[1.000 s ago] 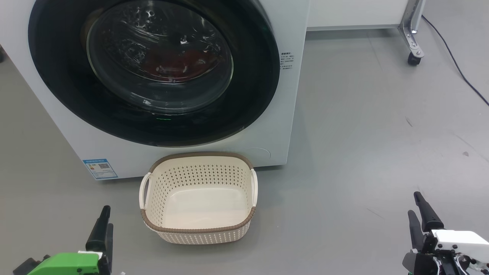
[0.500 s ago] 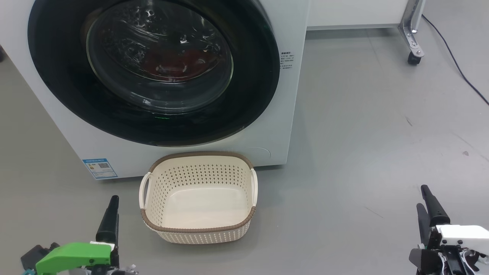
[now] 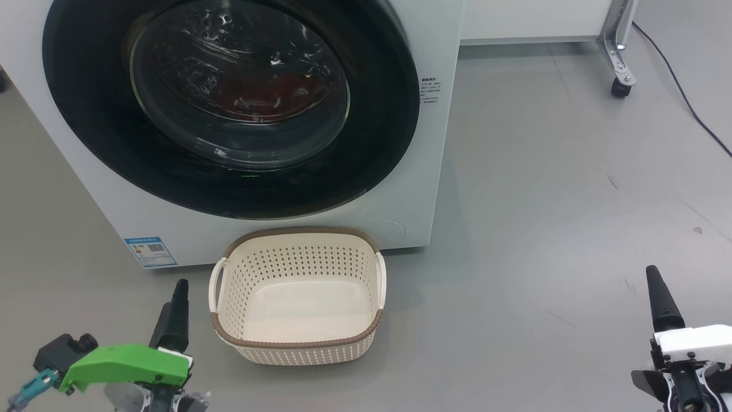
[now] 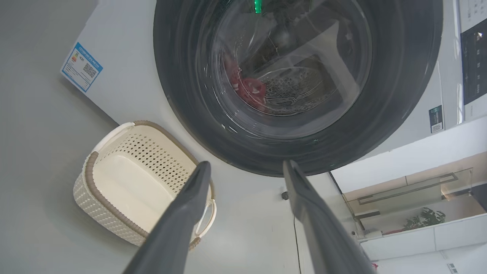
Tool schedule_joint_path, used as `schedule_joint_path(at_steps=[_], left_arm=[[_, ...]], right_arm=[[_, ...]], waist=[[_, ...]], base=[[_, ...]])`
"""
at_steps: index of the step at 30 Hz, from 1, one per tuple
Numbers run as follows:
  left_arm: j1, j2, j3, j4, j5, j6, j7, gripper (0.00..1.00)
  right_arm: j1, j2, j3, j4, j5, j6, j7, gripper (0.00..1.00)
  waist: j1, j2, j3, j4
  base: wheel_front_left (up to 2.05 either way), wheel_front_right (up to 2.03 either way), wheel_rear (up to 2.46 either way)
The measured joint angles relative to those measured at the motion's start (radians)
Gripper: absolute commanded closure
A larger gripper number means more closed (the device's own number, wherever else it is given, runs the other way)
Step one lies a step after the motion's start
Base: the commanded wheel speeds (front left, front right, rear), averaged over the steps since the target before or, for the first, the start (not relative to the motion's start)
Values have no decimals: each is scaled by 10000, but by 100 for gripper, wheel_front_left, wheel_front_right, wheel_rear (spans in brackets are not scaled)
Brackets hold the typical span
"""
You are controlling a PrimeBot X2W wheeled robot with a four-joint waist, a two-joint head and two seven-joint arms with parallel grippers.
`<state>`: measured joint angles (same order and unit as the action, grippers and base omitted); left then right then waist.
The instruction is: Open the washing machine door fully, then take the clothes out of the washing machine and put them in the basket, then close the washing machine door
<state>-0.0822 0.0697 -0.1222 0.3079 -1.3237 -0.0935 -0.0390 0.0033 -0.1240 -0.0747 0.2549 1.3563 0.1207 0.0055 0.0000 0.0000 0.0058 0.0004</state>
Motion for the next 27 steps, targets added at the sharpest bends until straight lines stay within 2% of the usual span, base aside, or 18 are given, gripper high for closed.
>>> schedule_joint_path(at_steps=[12, 20, 27], left_arm=[[-317, 265, -596, -44, 2497, 792, -391, 0], [-375, 420, -1198, -40, 4056, 1074, -681, 0], [-479, 476, -1561, 67, 5381, 1321, -915, 0]], right_arm=[[-48, -504, 642, -107, -2119, -104, -669, 0], [-157, -901, 1269, -226, -3831, -320, -1009, 0], [-170, -1003, 1801, -267, -4997, -460, -1271, 0]], waist=[[0, 0, -14, 23], [0, 0, -21, 15], [0, 0, -25, 4]], base=[[0, 0, 0], [0, 0, 0], [0, 0, 0]])
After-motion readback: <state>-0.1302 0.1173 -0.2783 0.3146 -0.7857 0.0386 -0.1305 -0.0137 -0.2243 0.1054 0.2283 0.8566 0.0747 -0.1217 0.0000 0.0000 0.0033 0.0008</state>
